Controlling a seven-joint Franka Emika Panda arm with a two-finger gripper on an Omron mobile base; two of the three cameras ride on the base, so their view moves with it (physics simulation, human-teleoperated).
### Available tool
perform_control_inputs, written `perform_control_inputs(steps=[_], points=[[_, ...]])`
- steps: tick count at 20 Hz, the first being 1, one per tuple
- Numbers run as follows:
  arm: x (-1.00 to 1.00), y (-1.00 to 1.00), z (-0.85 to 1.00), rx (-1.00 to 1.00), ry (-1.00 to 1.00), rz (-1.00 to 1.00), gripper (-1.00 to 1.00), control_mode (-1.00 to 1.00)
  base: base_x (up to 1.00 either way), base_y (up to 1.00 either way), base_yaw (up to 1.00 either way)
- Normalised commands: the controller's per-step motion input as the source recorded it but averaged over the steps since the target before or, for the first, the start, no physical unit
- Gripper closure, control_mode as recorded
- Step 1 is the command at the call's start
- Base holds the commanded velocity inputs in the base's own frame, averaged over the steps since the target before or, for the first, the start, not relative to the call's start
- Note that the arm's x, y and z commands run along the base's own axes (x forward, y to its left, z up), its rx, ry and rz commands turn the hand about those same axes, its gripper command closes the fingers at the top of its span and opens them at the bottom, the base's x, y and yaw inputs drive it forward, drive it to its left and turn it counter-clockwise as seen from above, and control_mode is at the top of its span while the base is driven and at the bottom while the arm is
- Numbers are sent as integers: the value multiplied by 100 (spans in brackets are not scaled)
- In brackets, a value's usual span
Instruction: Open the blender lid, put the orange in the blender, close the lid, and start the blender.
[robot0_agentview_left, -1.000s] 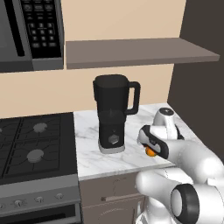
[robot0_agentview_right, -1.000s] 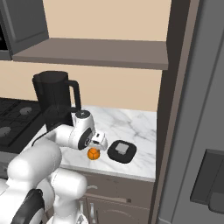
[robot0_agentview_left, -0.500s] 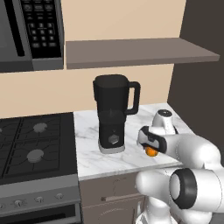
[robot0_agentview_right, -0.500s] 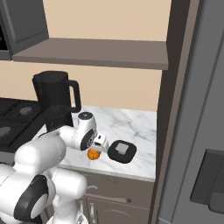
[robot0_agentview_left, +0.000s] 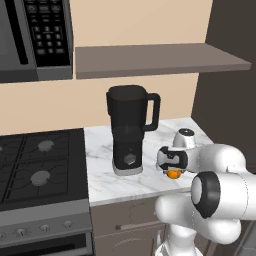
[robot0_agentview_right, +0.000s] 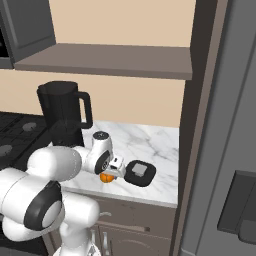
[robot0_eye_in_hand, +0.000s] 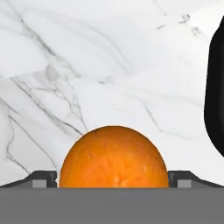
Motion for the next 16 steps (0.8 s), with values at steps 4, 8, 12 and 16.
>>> perform_control_inputs(steps=[4,8,12,16], points=[[-2,2,-41,0,0,0,100,-100,0,0,0],[-2,10,-29,0,0,0,100,-100,0,0,0],[-13,1,8,0,-6,0,100,-100,0,0,0],[-27,0,85,0,-15,0,100,-100,0,0,0]])
